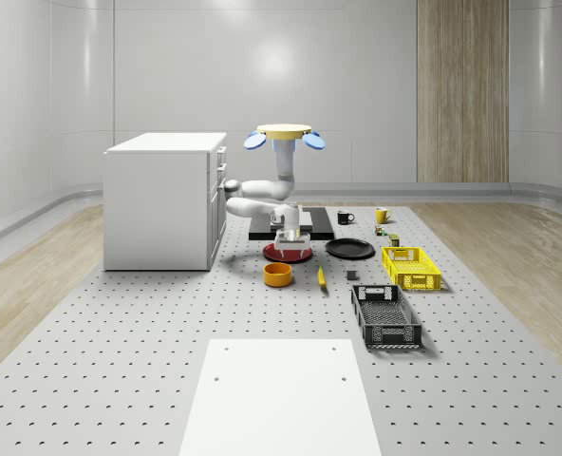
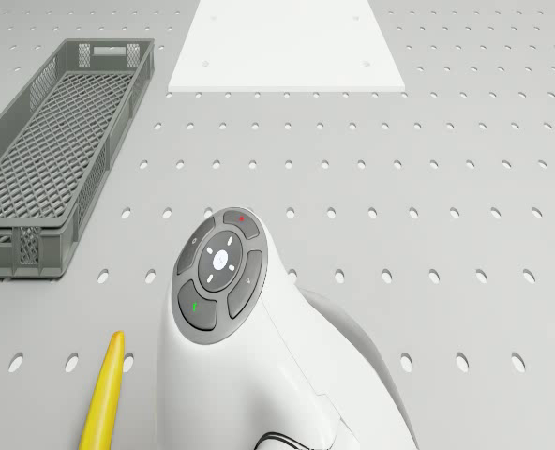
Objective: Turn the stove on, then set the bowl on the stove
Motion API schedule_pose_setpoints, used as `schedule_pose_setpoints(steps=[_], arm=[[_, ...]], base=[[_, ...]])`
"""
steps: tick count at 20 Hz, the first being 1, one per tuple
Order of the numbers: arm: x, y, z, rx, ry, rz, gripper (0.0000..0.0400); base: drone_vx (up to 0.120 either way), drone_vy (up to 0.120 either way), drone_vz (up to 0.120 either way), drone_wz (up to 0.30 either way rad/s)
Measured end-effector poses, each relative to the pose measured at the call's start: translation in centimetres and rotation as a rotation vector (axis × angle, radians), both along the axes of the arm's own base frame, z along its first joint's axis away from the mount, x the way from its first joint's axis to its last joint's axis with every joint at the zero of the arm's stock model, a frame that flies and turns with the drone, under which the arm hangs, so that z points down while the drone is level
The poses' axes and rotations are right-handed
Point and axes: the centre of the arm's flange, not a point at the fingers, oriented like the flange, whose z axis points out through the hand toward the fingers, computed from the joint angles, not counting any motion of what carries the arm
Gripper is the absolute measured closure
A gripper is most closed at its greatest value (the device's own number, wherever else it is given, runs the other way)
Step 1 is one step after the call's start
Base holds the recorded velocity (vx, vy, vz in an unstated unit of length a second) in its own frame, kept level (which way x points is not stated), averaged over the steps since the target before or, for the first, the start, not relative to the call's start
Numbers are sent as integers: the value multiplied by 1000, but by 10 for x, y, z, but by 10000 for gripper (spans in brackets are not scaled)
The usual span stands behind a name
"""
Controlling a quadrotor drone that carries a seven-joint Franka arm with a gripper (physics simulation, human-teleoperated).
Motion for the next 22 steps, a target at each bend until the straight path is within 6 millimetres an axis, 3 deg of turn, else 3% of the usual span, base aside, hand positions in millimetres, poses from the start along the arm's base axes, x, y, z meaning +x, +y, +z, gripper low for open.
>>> schedule_pose_setpoints(steps=[15,22], arm=[[18,1,50,0,0,0,0],[19,14,63,0,0,0,0]], base=[[0,0,0,0],[0,0,0,0]])
